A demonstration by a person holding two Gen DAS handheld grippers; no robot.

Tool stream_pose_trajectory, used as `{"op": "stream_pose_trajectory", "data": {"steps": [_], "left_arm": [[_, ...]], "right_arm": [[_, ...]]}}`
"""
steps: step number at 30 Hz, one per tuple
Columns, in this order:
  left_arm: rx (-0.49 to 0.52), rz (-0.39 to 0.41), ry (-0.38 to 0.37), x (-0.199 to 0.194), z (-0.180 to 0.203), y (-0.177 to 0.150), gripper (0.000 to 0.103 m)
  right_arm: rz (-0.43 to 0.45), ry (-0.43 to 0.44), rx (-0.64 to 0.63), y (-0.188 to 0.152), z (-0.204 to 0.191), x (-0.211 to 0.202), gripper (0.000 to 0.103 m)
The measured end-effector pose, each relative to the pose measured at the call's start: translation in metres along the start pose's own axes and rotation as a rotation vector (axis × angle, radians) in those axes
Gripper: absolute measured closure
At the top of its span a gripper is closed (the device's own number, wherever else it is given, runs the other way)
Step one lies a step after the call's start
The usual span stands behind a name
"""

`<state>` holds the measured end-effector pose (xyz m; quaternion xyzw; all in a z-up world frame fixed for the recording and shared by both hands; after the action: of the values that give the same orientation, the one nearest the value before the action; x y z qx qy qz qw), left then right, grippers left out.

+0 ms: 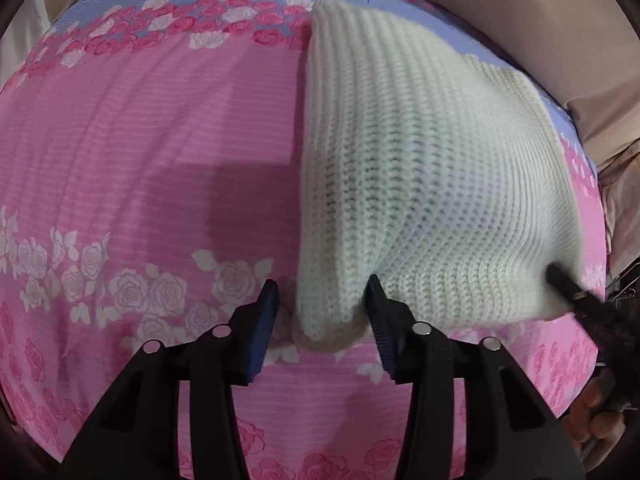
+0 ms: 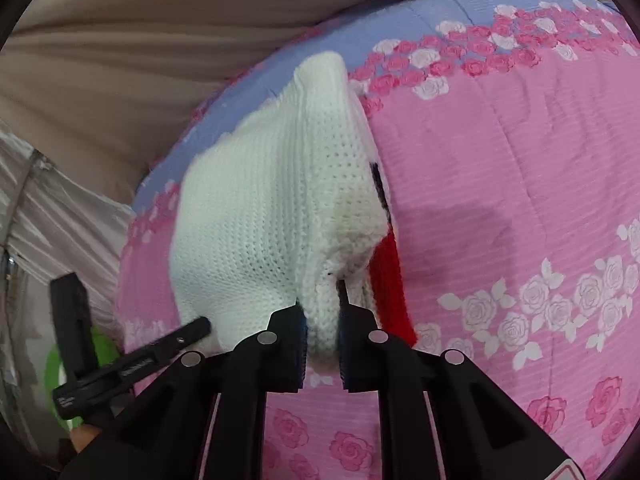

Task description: Fold small clothes

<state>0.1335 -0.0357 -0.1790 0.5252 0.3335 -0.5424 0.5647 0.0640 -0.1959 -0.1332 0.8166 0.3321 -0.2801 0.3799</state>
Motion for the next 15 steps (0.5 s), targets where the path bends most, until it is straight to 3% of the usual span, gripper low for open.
{"op": "stream_pose_trajectory", "data": {"steps": [3, 4, 7, 10, 12, 15], "left_arm": [[0.013, 0.011, 0.044, -0.002, 0.003, 0.002, 0.053], [0.030, 0.014, 0.064, -0.005, 0.005, 0.001, 0.053], [0.083, 0.060, 0.119, -0.025, 0.016, 0.000, 0.052], [0.144, 0.125, 0.154, -0.049, 0.030, -0.003, 0.041], [0.165, 0.164, 0.158, -0.061, 0.040, -0.001, 0.039], [0.191, 0.190, 0.173, -0.066, 0.049, 0.005, 0.039]], "right_arm": [[-0.088, -0.110, -0.017, -0.019, 0.037, 0.035, 0.090], [-0.053, -0.096, -0.026, -0.016, 0.037, 0.034, 0.091], [-0.061, -0.150, -0.055, -0.012, 0.027, 0.024, 0.087], [-0.006, -0.221, -0.116, -0.010, 0.012, -0.006, 0.082], [0.058, -0.250, -0.121, -0.005, 0.002, -0.031, 0.077], [0.119, -0.216, -0.184, 0.016, -0.028, -0.049, 0.077]]}}
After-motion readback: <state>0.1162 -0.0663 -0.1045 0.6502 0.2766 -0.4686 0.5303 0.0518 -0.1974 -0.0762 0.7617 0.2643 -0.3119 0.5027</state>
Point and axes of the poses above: each gripper's, at about its wrist camera, not at the fingertips, and x roughly the way its jaws point, z to its right, y to its top, the point moved 10 cm from there along x, roughly the way its jaws point, and after that the axes turned 1 degree about z, right-handed, at the moved point
